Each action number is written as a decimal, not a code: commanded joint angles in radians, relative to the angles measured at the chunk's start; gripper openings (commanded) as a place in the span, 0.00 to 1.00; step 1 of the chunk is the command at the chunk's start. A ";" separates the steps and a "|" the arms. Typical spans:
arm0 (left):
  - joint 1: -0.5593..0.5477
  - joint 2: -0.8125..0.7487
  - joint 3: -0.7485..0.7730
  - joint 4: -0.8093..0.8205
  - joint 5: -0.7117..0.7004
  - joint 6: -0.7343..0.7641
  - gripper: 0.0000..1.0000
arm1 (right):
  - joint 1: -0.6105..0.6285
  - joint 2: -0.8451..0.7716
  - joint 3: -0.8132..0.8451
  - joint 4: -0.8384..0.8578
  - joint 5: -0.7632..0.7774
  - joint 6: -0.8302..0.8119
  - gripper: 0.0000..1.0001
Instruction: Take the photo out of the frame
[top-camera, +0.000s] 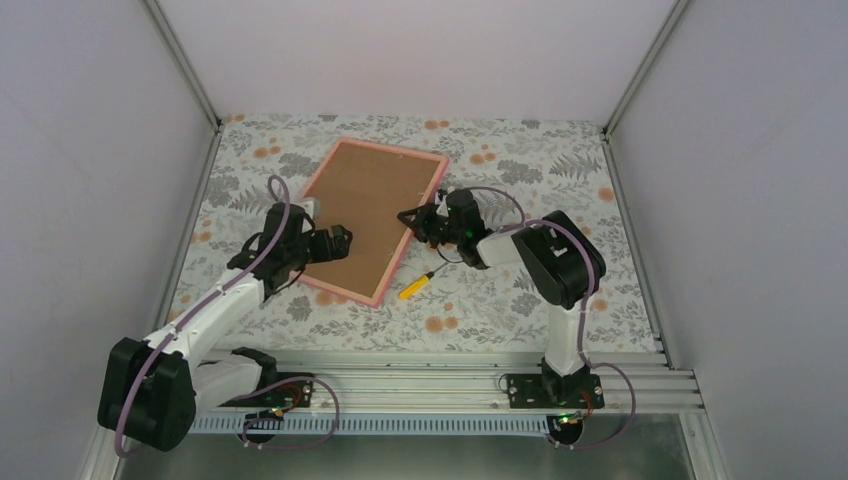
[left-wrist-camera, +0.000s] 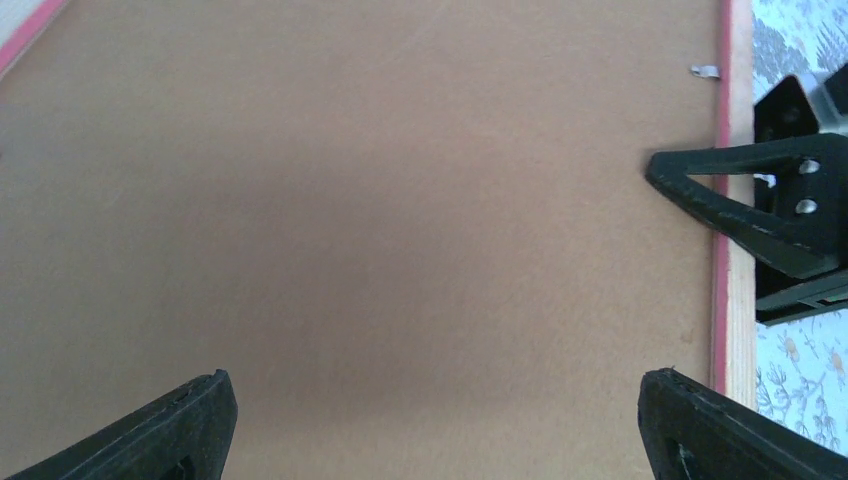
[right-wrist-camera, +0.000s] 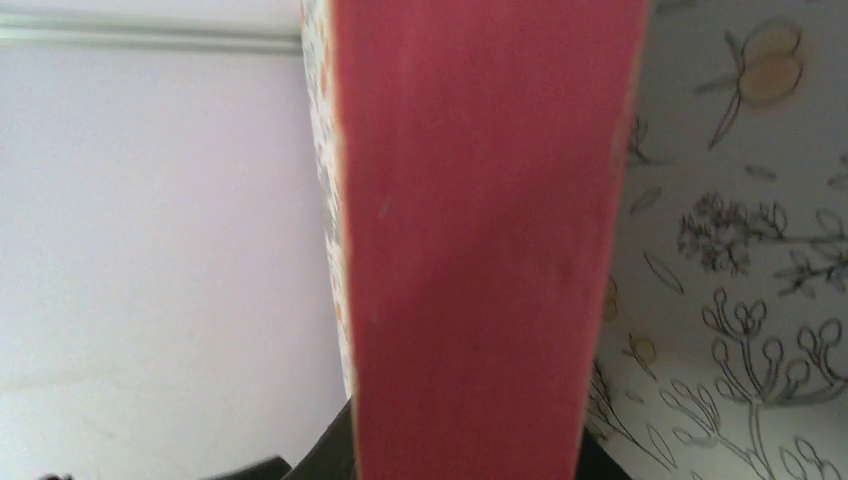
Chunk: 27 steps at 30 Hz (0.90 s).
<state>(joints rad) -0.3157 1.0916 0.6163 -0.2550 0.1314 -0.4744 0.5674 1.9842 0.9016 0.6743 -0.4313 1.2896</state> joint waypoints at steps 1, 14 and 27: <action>-0.033 0.019 0.009 -0.008 0.021 0.018 1.00 | -0.013 0.043 0.036 -0.165 -0.091 -0.310 0.12; -0.132 0.091 -0.008 0.029 0.009 -0.019 1.00 | -0.028 0.100 0.132 -0.295 -0.131 -0.444 0.39; -0.169 0.128 -0.008 0.041 0.013 -0.027 1.00 | -0.029 0.060 0.209 -0.506 -0.033 -0.611 0.63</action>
<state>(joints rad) -0.4747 1.2160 0.6159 -0.2394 0.1394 -0.4904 0.5373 2.0579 1.0939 0.3084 -0.5526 0.7727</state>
